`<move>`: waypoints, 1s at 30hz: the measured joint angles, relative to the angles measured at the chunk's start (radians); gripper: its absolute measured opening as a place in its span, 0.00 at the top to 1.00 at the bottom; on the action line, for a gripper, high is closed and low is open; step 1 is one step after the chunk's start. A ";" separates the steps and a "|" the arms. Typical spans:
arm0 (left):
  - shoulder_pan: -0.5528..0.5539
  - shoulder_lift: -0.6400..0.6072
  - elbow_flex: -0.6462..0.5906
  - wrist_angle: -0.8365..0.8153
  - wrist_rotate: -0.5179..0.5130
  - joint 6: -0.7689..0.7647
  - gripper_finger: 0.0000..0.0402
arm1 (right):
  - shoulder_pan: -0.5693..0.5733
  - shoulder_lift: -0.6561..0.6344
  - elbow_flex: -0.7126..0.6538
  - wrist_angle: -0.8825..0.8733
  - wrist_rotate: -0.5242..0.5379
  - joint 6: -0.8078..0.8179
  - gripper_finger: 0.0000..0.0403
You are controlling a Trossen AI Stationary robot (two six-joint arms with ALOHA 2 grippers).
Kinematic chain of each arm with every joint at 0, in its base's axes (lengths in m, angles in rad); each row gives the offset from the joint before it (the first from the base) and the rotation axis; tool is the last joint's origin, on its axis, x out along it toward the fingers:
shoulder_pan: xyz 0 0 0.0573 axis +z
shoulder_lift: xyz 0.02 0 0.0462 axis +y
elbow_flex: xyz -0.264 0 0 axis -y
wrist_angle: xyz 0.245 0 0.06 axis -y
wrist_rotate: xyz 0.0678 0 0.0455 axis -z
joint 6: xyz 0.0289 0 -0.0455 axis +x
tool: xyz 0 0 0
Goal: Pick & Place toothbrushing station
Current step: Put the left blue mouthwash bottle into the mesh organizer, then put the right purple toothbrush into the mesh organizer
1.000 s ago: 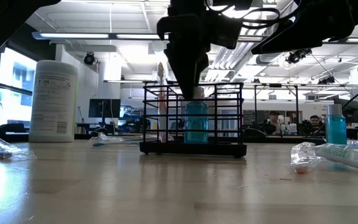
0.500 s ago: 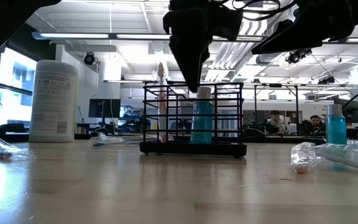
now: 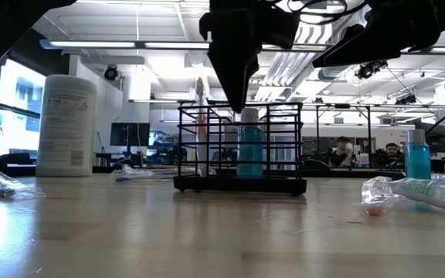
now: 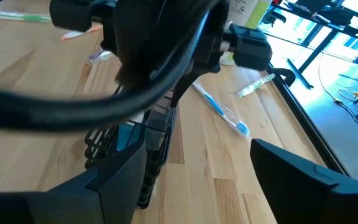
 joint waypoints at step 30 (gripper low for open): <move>-0.108 -0.221 0.073 -0.171 0.025 -0.192 0.57 | 0.001 0.000 0.000 -0.014 -0.513 -0.032 0.30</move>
